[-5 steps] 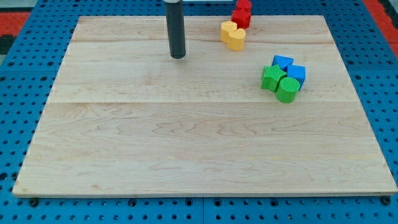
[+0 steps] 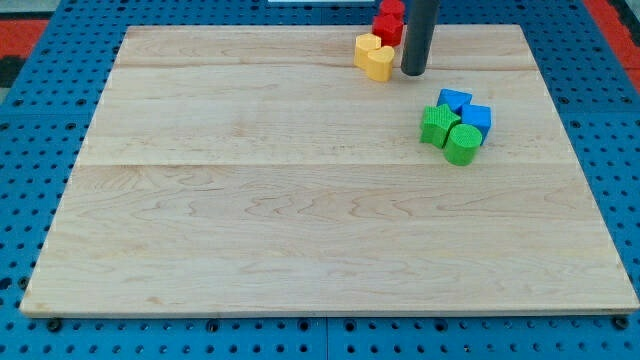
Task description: Slide the blue triangle and blue cube right a bit
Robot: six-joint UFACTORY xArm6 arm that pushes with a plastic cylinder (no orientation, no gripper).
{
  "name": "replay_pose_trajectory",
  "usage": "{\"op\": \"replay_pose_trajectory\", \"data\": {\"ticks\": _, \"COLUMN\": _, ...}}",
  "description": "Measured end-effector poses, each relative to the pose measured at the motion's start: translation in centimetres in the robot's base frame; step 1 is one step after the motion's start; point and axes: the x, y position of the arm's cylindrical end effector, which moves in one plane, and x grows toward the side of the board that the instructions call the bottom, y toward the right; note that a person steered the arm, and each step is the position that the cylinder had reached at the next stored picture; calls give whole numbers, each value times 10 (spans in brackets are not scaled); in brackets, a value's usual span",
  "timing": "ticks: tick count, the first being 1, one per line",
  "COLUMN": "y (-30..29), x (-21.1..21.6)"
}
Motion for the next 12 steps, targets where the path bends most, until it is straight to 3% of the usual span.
{"op": "replay_pose_trajectory", "data": {"ticks": 1, "y": -2, "x": 3}}
{"op": "replay_pose_trajectory", "data": {"ticks": 3, "y": -92, "x": 82}}
{"op": "replay_pose_trajectory", "data": {"ticks": 5, "y": -170, "x": 82}}
{"op": "replay_pose_trajectory", "data": {"ticks": 12, "y": -209, "x": 85}}
